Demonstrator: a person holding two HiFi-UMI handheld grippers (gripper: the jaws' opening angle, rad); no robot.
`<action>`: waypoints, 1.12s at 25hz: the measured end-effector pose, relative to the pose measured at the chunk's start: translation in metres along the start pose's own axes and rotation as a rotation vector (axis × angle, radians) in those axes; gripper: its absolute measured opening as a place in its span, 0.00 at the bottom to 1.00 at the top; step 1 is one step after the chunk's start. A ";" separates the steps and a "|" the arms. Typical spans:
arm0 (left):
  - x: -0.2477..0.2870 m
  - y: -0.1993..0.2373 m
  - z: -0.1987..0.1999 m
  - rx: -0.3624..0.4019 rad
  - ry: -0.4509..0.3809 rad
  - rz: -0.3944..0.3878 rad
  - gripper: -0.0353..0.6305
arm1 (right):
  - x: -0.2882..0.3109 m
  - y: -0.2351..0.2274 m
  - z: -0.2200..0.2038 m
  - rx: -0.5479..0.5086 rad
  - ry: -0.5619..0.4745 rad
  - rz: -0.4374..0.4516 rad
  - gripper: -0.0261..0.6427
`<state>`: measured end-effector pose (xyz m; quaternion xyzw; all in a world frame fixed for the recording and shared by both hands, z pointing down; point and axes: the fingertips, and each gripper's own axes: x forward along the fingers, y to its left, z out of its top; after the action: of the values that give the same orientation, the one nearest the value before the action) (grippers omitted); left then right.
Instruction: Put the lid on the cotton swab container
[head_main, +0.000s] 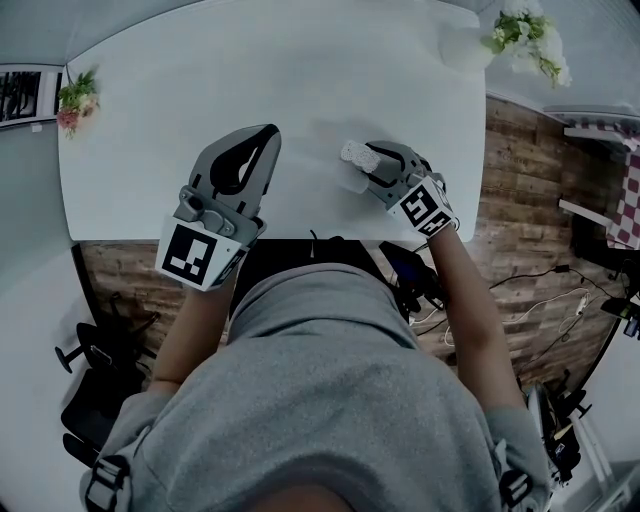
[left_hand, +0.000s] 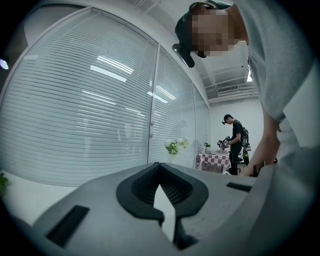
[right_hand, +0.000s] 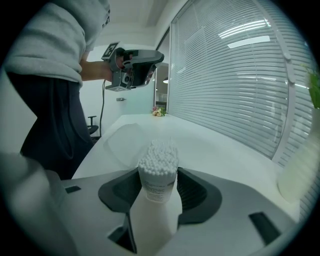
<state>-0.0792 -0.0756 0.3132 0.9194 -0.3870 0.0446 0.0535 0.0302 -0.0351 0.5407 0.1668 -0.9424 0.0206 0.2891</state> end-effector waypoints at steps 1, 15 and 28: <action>0.000 0.000 0.000 0.003 0.002 0.001 0.06 | 0.000 0.000 0.000 -0.001 -0.002 -0.001 0.39; 0.002 -0.006 -0.001 0.005 -0.002 -0.037 0.06 | -0.018 0.001 0.010 0.065 -0.040 0.046 0.37; 0.004 -0.018 0.008 -0.005 -0.034 -0.149 0.06 | -0.071 -0.007 0.076 0.145 -0.095 0.077 0.37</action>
<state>-0.0637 -0.0671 0.3044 0.9462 -0.3185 0.0240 0.0522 0.0468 -0.0308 0.4383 0.1517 -0.9569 0.0921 0.2300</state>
